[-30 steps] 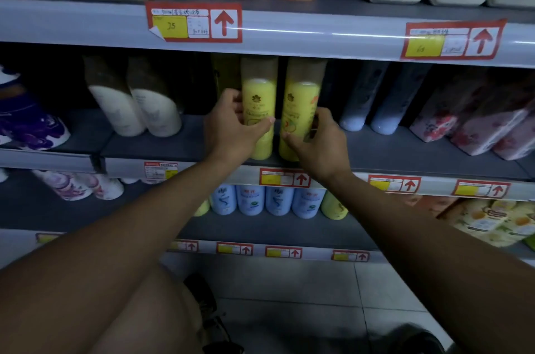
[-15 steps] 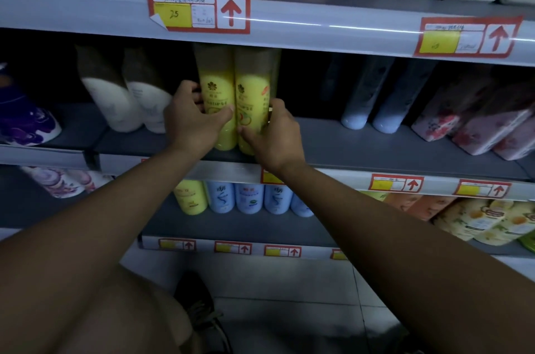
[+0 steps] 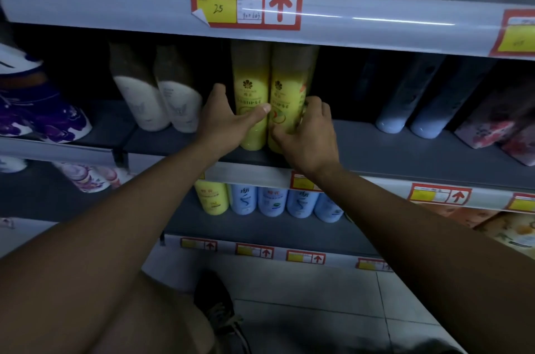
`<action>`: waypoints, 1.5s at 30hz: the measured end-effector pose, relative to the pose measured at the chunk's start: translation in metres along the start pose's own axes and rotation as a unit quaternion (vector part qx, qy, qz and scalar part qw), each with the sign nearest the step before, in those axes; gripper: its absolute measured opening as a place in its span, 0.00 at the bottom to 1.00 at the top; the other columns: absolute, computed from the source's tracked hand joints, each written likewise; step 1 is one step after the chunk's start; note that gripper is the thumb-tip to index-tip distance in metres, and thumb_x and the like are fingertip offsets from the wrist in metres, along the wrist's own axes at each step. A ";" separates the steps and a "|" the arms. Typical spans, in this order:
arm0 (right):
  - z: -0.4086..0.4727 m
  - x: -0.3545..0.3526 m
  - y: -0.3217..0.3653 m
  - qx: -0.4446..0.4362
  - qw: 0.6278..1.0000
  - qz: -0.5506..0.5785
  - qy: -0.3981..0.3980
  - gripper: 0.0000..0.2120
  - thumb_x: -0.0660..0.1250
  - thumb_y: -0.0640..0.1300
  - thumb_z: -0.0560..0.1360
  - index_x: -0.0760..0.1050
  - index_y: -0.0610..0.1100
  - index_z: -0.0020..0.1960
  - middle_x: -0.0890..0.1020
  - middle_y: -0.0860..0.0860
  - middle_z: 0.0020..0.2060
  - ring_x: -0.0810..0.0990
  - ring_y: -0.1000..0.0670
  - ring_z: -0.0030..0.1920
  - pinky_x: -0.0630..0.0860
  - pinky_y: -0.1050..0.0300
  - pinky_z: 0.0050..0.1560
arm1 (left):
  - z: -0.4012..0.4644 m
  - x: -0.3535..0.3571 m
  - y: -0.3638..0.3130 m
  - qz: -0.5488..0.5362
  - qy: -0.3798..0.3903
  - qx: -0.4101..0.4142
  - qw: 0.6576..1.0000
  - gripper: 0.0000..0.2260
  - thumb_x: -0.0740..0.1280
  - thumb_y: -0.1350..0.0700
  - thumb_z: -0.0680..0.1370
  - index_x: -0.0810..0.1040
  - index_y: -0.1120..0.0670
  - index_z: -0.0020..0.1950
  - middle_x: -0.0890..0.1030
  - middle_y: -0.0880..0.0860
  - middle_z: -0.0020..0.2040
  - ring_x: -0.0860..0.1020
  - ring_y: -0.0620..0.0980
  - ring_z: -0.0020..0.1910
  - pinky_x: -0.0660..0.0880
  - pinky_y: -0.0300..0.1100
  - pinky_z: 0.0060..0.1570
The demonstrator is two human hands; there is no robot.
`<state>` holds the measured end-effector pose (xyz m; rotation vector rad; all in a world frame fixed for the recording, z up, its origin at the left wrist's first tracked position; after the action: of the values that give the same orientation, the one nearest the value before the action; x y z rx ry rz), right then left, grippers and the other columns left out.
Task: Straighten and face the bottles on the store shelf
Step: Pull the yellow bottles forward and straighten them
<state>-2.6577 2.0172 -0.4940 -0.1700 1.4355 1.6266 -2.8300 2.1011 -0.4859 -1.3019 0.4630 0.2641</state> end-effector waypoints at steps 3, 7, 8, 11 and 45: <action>0.003 -0.002 -0.003 -0.001 1.000 0.001 -0.005 0.26 0.72 0.60 0.71 0.69 0.45 0.60 0.73 0.48 0.56 0.76 0.48 0.52 0.78 0.46 0.51 | 0.002 0.004 0.003 -0.020 0.013 0.003 1.000 0.30 0.75 0.35 0.65 0.73 0.48 0.60 0.81 0.46 0.58 0.79 0.46 0.57 0.79 0.54 0.58; 0.005 -0.003 -0.007 0.000 1.000 0.009 -0.007 0.27 0.74 0.60 0.70 0.69 0.45 0.59 0.74 0.48 0.55 0.76 0.49 0.53 0.79 0.47 0.52 | 0.003 0.013 -0.002 -0.029 0.040 0.012 0.999 0.23 0.77 0.42 0.70 0.73 0.48 0.59 0.81 0.45 0.56 0.80 0.42 0.54 0.79 0.49 0.56; 0.006 -0.003 -0.008 0.004 1.000 0.018 -0.008 0.27 0.74 0.60 0.70 0.69 0.46 0.58 0.75 0.49 0.55 0.77 0.49 0.53 0.79 0.46 0.52 | 0.004 0.015 -0.004 -0.029 0.045 0.012 0.998 0.22 0.77 0.43 0.71 0.73 0.48 0.59 0.81 0.45 0.56 0.79 0.40 0.53 0.79 0.47 0.55; 0.008 -0.002 -0.010 0.010 1.000 0.026 -0.007 0.28 0.75 0.60 0.69 0.68 0.45 0.57 0.76 0.48 0.54 0.78 0.47 0.52 0.79 0.42 0.50 | 0.006 0.018 -0.004 -0.039 0.054 0.008 0.998 0.22 0.77 0.44 0.72 0.74 0.49 0.59 0.81 0.43 0.54 0.79 0.38 0.52 0.79 0.43 0.52; 0.019 0.007 -0.007 -0.004 0.999 -0.027 0.031 0.29 0.74 0.60 0.72 0.70 0.40 0.61 0.76 0.42 0.58 0.77 0.42 0.58 0.77 0.47 0.55 | 0.022 0.013 0.013 -0.011 0.055 0.008 0.998 0.27 0.77 0.36 0.64 0.80 0.50 0.56 0.85 0.46 0.52 0.83 0.43 0.52 0.81 0.50 0.55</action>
<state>-2.6477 2.0362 -0.4977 -0.2651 1.4589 1.5952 -2.8205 2.1251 -0.4993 -1.3092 0.5430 0.1708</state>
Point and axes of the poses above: each hand's wrist, its own z-axis towards the middle knuckle, its own x-axis out of the palm, y = z × x, the point moved 8 cm from there along z, towards the middle knuckle
